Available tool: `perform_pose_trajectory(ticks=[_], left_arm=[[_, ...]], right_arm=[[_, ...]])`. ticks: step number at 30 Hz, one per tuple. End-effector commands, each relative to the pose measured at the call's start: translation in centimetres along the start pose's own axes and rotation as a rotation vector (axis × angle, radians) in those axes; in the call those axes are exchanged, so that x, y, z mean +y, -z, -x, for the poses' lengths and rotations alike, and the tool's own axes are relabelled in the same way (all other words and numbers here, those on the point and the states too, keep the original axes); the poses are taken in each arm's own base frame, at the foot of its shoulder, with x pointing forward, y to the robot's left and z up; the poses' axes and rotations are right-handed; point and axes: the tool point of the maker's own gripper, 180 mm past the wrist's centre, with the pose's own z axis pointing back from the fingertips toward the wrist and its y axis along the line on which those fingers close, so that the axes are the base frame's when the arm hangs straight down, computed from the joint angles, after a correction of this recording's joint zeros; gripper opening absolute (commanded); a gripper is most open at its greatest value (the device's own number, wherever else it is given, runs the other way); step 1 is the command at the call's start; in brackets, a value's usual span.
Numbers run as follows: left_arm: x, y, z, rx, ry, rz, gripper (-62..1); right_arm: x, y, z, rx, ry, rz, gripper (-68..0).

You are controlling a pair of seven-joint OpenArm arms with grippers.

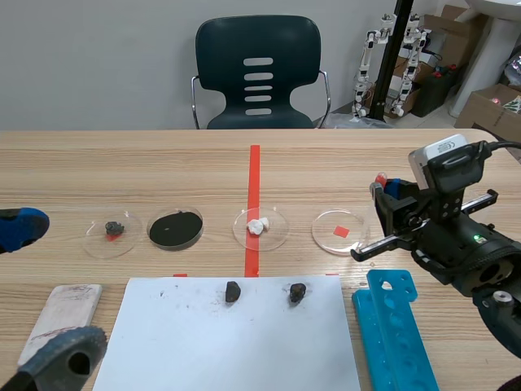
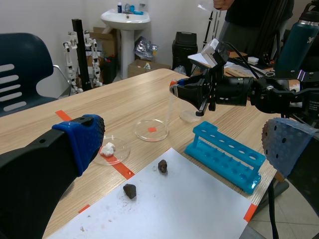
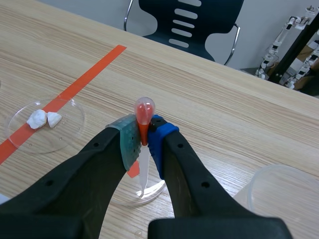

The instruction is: Draw acid from the petri dish

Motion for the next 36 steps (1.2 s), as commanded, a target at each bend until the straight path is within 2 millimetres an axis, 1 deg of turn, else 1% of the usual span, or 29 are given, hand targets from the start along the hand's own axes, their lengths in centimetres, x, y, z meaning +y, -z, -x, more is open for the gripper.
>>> perform_pose_trajectory(ticks=[1,6,33,36], left_arm=[[-0.08,0.16,-0.63,-0.032,-0.007,-0.003,1.4],[-0.08,0.16,-0.63,-0.032,-0.007,-0.003,1.4],[-0.08,0.16,-0.63,-0.032,-0.007,-0.003,1.4],[-0.08,0.16,-0.63,-0.032,-0.007,-0.003,1.4]], right_arm=[[-0.41,0.41,-0.96,-0.032,-0.001,0.007,-62.0],[-0.4,0.4,-0.95,-0.032,-0.001,0.007,-60.7],[-0.41,0.4,-1.02,-0.036,-0.001,0.007,-60.6],[-0.41,0.4,-1.02,-0.036,-0.001,0.007,-59.6]])
